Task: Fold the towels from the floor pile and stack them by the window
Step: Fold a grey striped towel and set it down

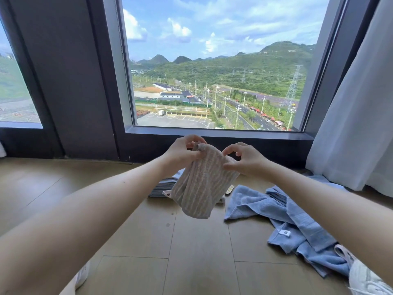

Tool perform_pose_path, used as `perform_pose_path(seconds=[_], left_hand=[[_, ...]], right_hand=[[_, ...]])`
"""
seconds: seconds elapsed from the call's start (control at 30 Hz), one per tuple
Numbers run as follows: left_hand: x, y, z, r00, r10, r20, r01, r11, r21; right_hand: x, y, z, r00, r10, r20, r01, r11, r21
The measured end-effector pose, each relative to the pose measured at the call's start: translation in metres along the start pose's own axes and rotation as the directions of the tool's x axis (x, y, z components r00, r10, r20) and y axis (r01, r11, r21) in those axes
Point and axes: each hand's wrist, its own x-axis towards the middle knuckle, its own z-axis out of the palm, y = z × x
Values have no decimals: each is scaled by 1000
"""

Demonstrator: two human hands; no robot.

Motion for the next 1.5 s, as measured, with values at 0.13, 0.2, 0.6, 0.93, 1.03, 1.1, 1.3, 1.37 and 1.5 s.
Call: perform_pose_path(seconds=[0.13,0.2,0.6,0.93,1.03,1.1,1.3,1.37,1.5], left_hand=[[-3,2,-10,993,-24,116,34,996,-85],[-4,3,-14,988,-28,151,48,991,-127],[-1,-6,-35,998,-55,-31,56,997,52],[1,7,-41,984,45,-174,42,884,466],[-1,14,-50,967,64,-248,53,897,438],[0,14,-53,953,57,-296,68,916,396],[9,9,-38,958,-70,-277,133,968,213],[17,4,-32,954,-147,-262,179,978,104],[42,-26,-18,954,-153,-258,203,963,178]], right_hand=[[-4,9,-6,996,63,70,-59,997,-55],[-5,12,-9,986,123,116,-109,987,-122],[-7,19,-18,1000,-1,-9,2,1000,19],[-3,2,-39,966,-79,-247,79,997,-10],[-7,-16,-48,932,-112,-343,103,994,-46],[-6,-23,-52,923,-122,-364,97,992,-85],[5,-4,-45,971,90,-221,-26,960,280],[14,11,-35,974,113,-198,-52,957,287],[39,44,-18,959,181,-217,-112,949,295]])
